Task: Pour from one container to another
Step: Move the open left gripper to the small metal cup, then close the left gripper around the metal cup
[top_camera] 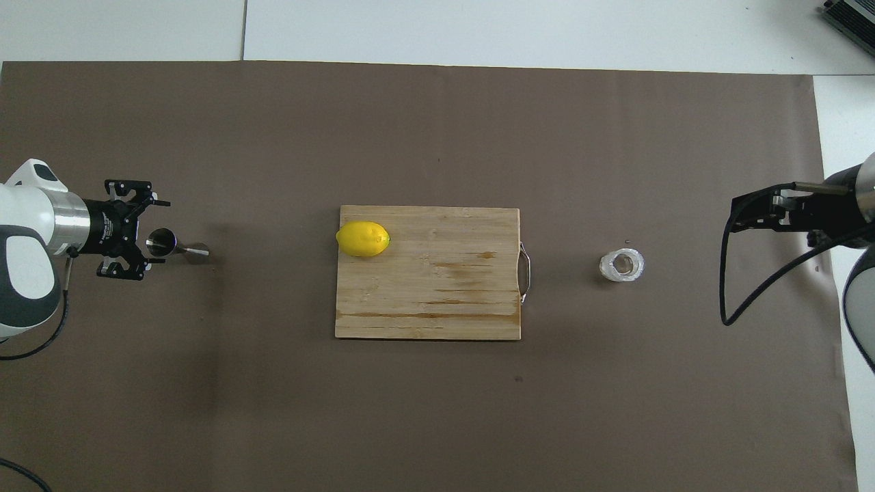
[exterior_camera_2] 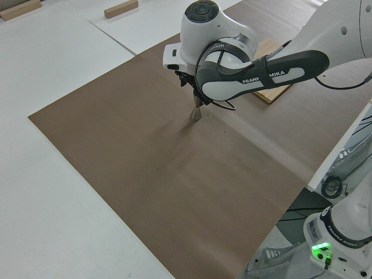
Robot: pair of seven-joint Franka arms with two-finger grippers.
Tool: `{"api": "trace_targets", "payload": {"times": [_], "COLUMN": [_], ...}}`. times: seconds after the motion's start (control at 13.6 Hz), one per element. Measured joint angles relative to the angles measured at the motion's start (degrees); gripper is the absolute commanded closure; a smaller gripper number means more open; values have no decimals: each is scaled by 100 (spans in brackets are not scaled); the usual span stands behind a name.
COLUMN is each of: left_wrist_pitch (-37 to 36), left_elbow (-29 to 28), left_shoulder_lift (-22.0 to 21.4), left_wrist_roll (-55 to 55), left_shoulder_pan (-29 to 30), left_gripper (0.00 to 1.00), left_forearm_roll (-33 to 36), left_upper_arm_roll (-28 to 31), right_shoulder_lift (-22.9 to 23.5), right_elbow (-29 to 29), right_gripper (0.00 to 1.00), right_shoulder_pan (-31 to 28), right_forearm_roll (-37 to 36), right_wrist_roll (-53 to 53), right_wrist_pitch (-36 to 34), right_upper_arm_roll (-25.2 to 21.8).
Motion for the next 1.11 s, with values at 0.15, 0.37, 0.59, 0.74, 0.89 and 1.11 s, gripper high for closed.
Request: {"api": "trace_targets", "payload": {"times": [0.15,0.37,0.59,0.74,0.89,1.11], "left_wrist_pitch": [0,0,0,0,-2,-70], "left_elbow": [0,-1,-11,-16,-17,-18], "left_shoulder_lift": [0,0,0,1,0,0], "left_wrist_roll": [0,0,0,0,1,1], "left_shoulder_pan": [-11,-15,-27,-30,-31,-32], "left_gripper": [0,0,0,0,6,8], "left_forearm_roll": [0,0,0,0,0,0], "left_upper_arm_roll": [-20,-27,-28,-28,-28,-28], "right_shoulder_lift": [0,0,0,0,0,0], "right_elbow": [0,0,0,0,0,0], "right_gripper": [0,0,0,0,0,0], "right_shoulder_pan": [0,0,0,0,0,0], "right_forearm_roll": [0,0,0,0,0,0], "right_wrist_roll": [0,0,0,0,0,0], "right_wrist_pitch": [0,0,0,0,0,0], "right_upper_arm_roll": [0,0,0,0,0,0]}}
